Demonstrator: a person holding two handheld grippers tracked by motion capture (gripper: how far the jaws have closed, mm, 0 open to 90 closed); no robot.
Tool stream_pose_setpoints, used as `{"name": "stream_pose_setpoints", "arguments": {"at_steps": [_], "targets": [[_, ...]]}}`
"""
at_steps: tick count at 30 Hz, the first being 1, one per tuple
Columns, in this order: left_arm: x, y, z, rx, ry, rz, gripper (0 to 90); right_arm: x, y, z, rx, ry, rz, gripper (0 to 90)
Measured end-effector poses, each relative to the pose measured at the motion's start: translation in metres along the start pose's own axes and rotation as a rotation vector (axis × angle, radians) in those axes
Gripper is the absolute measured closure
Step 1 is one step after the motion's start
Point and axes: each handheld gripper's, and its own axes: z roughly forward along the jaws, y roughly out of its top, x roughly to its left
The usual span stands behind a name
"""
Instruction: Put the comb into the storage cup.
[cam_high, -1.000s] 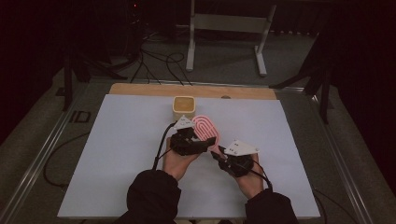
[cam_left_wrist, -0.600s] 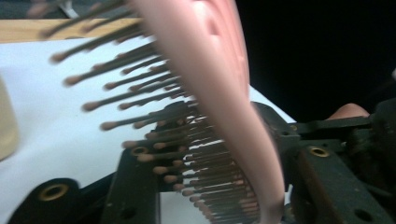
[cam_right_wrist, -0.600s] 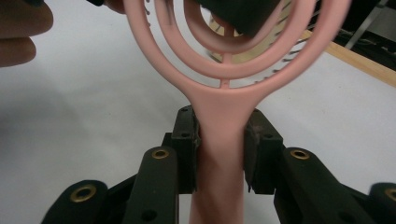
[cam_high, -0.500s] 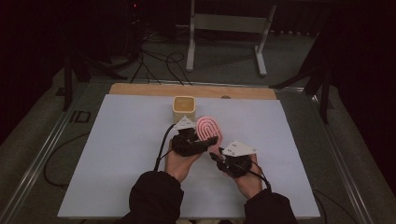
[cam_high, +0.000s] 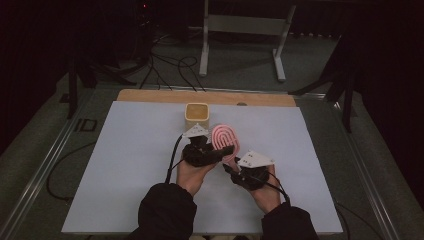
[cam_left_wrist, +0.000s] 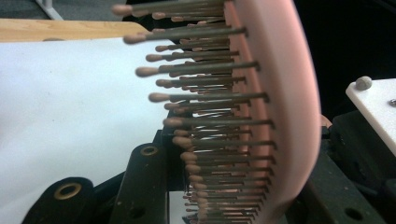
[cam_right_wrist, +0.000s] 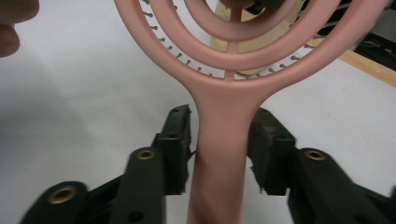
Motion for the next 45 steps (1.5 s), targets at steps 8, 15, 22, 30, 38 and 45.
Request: {"name": "stream_pose_setpoints", "arguments": {"at_steps": [8,15,22,30,38,45], "targets": [[0.0,0.001,-0.002,-0.007,0.012,0.008,64.3,-0.002,0.001,-0.002,-0.029,0.015,0.048,36.0],[0.001,0.002,-0.004,-0.011,0.021,0.012,64.3,-0.002,0.003,-0.003,-0.046,-0.008,0.08,12.8],[0.002,0.004,-0.007,-0.021,0.023,0.014,64.3,-0.005,0.003,-0.005,-0.059,-0.01,0.102,8.5],[0.003,0.006,-0.012,-0.03,0.027,0.021,64.3,-0.008,0.003,-0.008,-0.08,0.0,0.105,8.6],[0.005,0.01,-0.02,-0.041,0.045,0.028,64.3,-0.012,0.003,-0.014,-0.085,-0.014,0.101,8.6],[0.007,0.016,-0.028,-0.053,0.061,0.035,64.3,-0.018,0.001,-0.02,-0.094,-0.016,0.114,8.6]]}}
